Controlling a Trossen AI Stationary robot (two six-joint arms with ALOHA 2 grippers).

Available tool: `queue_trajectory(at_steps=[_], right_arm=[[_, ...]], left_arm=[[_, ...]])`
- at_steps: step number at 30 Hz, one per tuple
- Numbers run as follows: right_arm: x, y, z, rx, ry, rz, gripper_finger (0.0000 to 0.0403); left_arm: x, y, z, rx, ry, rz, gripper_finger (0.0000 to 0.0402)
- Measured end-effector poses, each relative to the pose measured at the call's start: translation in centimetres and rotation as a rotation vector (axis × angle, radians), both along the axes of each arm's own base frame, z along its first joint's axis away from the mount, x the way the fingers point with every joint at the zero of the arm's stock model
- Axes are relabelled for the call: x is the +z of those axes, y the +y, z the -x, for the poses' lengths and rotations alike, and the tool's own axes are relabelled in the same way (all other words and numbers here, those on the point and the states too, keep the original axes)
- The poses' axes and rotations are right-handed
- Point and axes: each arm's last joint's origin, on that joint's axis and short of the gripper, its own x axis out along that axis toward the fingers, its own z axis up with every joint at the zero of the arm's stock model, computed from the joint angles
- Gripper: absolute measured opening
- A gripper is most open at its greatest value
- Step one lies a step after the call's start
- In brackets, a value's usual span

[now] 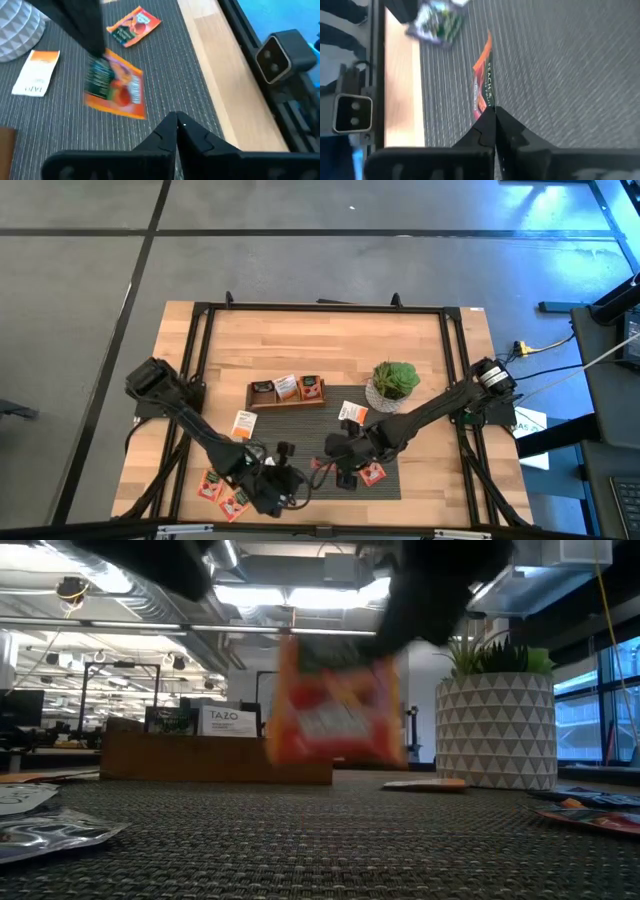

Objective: Pick & Place Tea
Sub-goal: Put the orange tea bag to the right section of the wooden organizer

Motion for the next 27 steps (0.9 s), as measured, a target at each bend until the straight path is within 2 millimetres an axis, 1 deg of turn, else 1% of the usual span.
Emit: queue_trajectory(at_steps=[4, 7, 9, 12, 14, 17, 22, 24, 27], right_arm=[[2.9, 0.1, -0.9, 0.044, -0.086, 0.136, 0.0002], [4.5, -0.1, -1.4, 0.060, -0.140, 0.255, 0.0002], [5.1, -0.6, -1.7, 0.070, -0.152, 0.315, 0.0002], [5.2, -1.8, -2.2, 0.081, -0.150, 0.359, 0.0001], [5.2, -2.9, -2.6, 0.078, -0.141, 0.382, 0.0001], [5.2, -4.9, -3.3, 0.080, -0.131, 0.426, 0.0001], [5.3, -8.9, -4.3, 0.086, -0.100, 0.565, 0.0002], [5.2, -10.6, -4.7, 0.084, -0.084, 0.588, 0.0002], [4.6, -13.2, -4.8, 0.064, -0.043, 0.555, 0.0003]], left_arm=[[0.8, -0.5, 1.0, -0.026, 0.000, 0.009, 0.0007], [0.9, -1.1, 1.6, -0.055, 0.015, 0.017, 0.0008], [0.9, -1.4, 2.0, -0.068, 0.028, 0.038, 0.0007], [0.9, -2.0, 2.6, -0.057, 0.036, 0.082, 0.0006], [1.1, -2.4, 3.1, -0.036, 0.038, 0.116, 0.0007], [2.2, -2.8, 4.1, -0.044, 0.012, 0.146, 0.0009], [4.2, -3.4, 5.8, -0.076, -0.059, 0.142, 0.0009], [4.4, -3.4, 6.0, -0.073, -0.083, 0.126, 0.0008], [4.5, -3.3, 6.0, -0.059, -0.100, 0.101, 0.0006]])
